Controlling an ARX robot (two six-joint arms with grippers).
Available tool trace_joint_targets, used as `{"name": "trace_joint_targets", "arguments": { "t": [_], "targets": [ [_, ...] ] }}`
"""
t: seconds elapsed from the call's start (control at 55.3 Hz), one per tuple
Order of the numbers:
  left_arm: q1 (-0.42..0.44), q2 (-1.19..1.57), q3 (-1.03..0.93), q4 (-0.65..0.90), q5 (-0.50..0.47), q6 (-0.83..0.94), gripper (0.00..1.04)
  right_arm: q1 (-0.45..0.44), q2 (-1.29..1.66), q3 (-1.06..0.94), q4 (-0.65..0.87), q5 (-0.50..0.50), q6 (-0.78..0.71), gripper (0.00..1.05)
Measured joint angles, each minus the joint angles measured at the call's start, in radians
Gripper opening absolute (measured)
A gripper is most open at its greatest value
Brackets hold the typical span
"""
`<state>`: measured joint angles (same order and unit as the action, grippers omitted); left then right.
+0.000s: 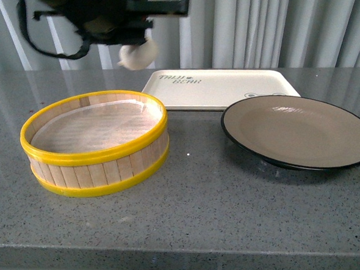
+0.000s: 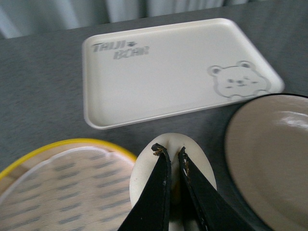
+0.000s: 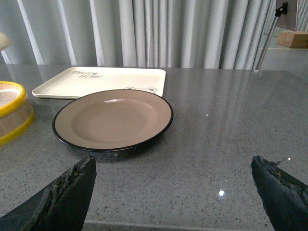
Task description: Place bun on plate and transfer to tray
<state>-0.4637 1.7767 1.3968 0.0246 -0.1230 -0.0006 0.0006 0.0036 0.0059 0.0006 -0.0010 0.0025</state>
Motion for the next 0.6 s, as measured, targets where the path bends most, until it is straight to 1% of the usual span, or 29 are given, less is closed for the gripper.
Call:
{"name": "trace_joint_targets", "arguments": {
  "t": [0.163, 0.308, 0.47, 0.597],
  "targets": [
    [-0.134, 0.035, 0.034, -0.026, 0.014, 0.008, 0.04, 0.0, 0.0, 0.0, 0.0, 0.0, 0.0, 0.96],
    [-0.223, 0.116, 0.094, -0.053, 0.003, 0.019, 0.04, 0.0, 0.0, 0.0, 0.0, 0.0, 0.0, 0.96],
    [-0.281, 0.232, 0.199, -0.088, -0.033, 0.034, 0.04, 0.0, 0.0, 0.0, 0.0, 0.0, 0.0, 0.96],
    [-0.301, 0.301, 0.271, -0.116, -0.045, 0.045, 0.04, 0.0, 0.0, 0.0, 0.0, 0.0, 0.0, 0.96]
  ]
}}
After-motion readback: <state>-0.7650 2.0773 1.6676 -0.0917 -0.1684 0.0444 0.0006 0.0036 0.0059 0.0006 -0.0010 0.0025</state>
